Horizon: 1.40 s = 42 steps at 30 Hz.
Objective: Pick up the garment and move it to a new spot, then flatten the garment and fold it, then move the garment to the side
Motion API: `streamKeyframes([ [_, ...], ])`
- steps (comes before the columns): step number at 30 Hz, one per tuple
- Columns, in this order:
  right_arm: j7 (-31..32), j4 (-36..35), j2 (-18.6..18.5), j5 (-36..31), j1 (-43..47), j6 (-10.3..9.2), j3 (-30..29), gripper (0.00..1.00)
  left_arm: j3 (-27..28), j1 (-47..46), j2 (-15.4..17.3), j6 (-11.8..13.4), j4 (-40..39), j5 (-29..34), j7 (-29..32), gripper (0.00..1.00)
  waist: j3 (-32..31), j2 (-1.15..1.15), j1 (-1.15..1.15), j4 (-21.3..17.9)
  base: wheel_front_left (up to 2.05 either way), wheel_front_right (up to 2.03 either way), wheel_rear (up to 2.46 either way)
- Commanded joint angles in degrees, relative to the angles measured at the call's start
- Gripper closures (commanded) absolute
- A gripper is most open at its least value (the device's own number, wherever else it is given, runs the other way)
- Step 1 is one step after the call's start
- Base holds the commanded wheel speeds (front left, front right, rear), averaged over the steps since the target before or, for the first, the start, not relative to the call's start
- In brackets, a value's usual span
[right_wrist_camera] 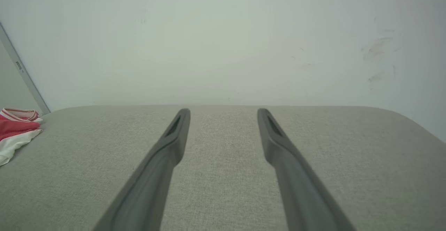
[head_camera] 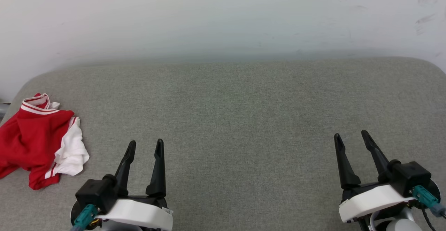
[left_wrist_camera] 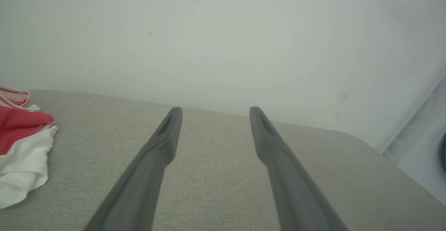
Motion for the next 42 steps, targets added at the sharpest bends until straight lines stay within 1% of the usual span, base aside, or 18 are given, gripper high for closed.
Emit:
streamKeyframes([
  [1, -0.6, -0.3, 0.0, -1.8, -0.1, -0.01, 0.0, 0.00, -0.6, 0.3, 0.6, 0.7, -0.3, 1.7, -0.6, 0.00, 0.0, 0.00, 0.00, 0.0, 0.00, 0.00, 0.00],
  [5, -1.1, -0.2, 0.0, -4.3, 0.0, -0.01, 0.1, 0.00, -2.0, 0.7, 1.2, 1.7, 0.8, 3.5, -1.1, 0.00, 0.0, 0.00, 0.00, -0.1, 0.00, 0.00, 0.00],
  [7, -1.3, -0.2, 0.0, -5.3, 0.1, -0.02, 0.2, 0.00, -1.8, 1.2, 0.9, 1.8, 2.5, 3.1, -1.4, 0.00, 0.0, 0.00, 0.00, -0.1, 0.00, 0.00, 0.00],
  [17, -2.6, -0.6, 0.1, -10.3, 0.1, -0.02, 1.1, 0.00, -2.7, 0.8, 1.1, 2.4, 2.9, 8.7, -2.5, 0.00, 0.3, 0.00, 0.00, -0.3, 0.00, 0.00, 0.00],
  [20, -2.9, -0.8, 0.1, -11.3, 0.1, -0.02, 1.3, 0.00, -2.6, 0.9, 0.8, 2.8, 2.4, 9.5, -2.9, 0.00, 0.4, 0.00, 0.00, -0.3, 0.00, 0.00, 0.00],
  [24, -3.3, -1.1, 0.1, -8.5, 0.3, -0.02, 1.2, 0.00, -1.4, 1.7, 0.1, 1.7, 2.7, 8.9, -3.4, 0.00, 0.4, 0.00, 0.00, -0.4, 0.00, 0.00, 0.00],
  [29, -3.9, -0.7, 0.1, -2.7, 1.0, -0.02, 1.0, 0.00, 1.2, 2.2, -0.7, -0.7, 3.2, 8.2, -3.9, 0.00, 0.5, 0.00, 0.00, -0.5, 0.00, 0.00, 0.00],
  [34, -4.4, 1.1, 0.1, -0.5, 1.3, -0.02, 1.7, 0.00, 2.3, 2.7, -1.1, -2.9, 3.7, 9.3, -4.4, 0.00, 0.6, 0.00, 0.00, -0.7, 0.00, 0.00, 0.00],
  [38, -4.8, 2.3, 0.1, 0.8, 1.2, -0.03, 2.2, 0.00, 2.1, 3.1, -1.2, -3.4, 4.6, 9.3, -4.9, 0.00, 0.6, 0.00, 0.00, -0.8, 0.00, 0.00, 0.00],
  [42, -5.1, 2.5, 0.1, -0.3, 1.1, -0.03, 2.4, 0.00, 1.7, 3.2, -1.2, -3.3, 5.5, 10.7, -5.1, 0.00, 0.6, 0.00, 0.00, -0.9, 0.00, 0.00, 0.00],
])
